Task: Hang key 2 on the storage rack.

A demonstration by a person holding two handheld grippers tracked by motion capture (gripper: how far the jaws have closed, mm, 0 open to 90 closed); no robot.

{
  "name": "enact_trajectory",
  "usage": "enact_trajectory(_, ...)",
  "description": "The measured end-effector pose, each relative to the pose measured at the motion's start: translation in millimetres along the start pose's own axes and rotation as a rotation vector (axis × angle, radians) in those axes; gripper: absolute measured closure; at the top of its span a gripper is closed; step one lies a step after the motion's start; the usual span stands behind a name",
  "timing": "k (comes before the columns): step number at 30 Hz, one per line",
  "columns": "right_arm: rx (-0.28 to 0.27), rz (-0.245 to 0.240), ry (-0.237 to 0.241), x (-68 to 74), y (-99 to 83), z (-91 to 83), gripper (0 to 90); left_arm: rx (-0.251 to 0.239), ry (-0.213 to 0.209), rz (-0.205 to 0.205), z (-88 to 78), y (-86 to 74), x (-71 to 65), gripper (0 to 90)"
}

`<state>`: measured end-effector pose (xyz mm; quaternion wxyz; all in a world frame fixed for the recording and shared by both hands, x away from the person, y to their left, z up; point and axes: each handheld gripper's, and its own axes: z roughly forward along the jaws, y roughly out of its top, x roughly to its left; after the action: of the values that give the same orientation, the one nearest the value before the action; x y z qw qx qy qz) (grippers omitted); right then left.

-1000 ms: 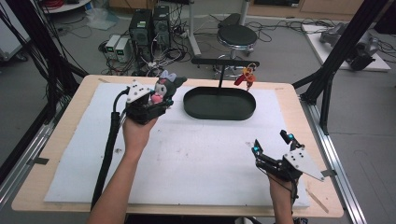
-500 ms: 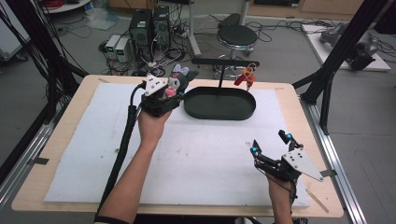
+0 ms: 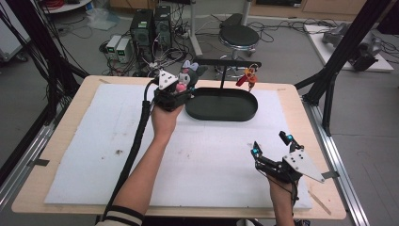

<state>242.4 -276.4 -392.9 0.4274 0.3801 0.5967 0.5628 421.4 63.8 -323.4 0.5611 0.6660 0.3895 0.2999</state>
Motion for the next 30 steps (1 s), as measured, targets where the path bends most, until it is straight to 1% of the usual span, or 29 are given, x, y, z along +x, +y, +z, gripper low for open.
enact_trajectory(5, -0.001, 0.003, 0.0, -1.1, -0.1, -0.6, 9.8, -0.003, 0.022, -0.001, 8.2, 1.1, -0.5, 49.6)
enact_trajectory(7, -0.007, 0.001, 0.0, -1.7, 0.0, -0.6, 9.8, -0.003, 0.028, -0.014, 12.3, 0.4, 1.2, 49.6)
enact_trajectory(10, -0.008, 0.0, 0.002, -1.9, 0.1, -0.5, 9.8, 0.003, 0.025, -0.039, 17.7, -0.3, 3.5, 49.7)
enact_trajectory(12, -0.005, 0.005, 0.004, -1.4, -0.1, -0.5, 9.8, 0.003, 0.023, -0.046, 20.4, -0.9, 3.6, 49.7)
enact_trajectory(16, -0.002, 0.004, 0.003, -1.9, -0.7, -0.3, 9.8, 0.005, 0.027, -0.038, 26.2, -0.8, 1.7, 49.6)
enact_trajectory(18, -0.005, 0.003, 0.002, -2.5, -0.8, -0.5, 9.8, -0.002, 0.026, -0.039, 29.9, 0.4, 0.1, 49.7)
enact_trajectory(21, -0.006, 0.007, 0.001, -2.9, -0.4, -1.1, 9.8, -0.011, 0.034, -0.02, 34.1, 3.1, -3.6, 49.6)
enact_trajectory(24, -0.004, 0.009, 0.0, -3.1, -0.5, -1.0, 9.8, -0.01, 0.051, -0.004, 38.5, 4.8, -5.7, 49.6)
enact_trajectory(27, -0.004, 0.004, 0.0, -3.2, -0.6, -1.2, 9.8, 0.006, 0.08, 0.007, 40.0, 4.9, -5.5, 49.6)
enact_trajectory(30, -0.007, 0.003, -0.001, -4.0, -0.5, -1.1, 9.8, 0.006, 0.089, 0.004, 40.3, 4.8, -3.7, 49.7)
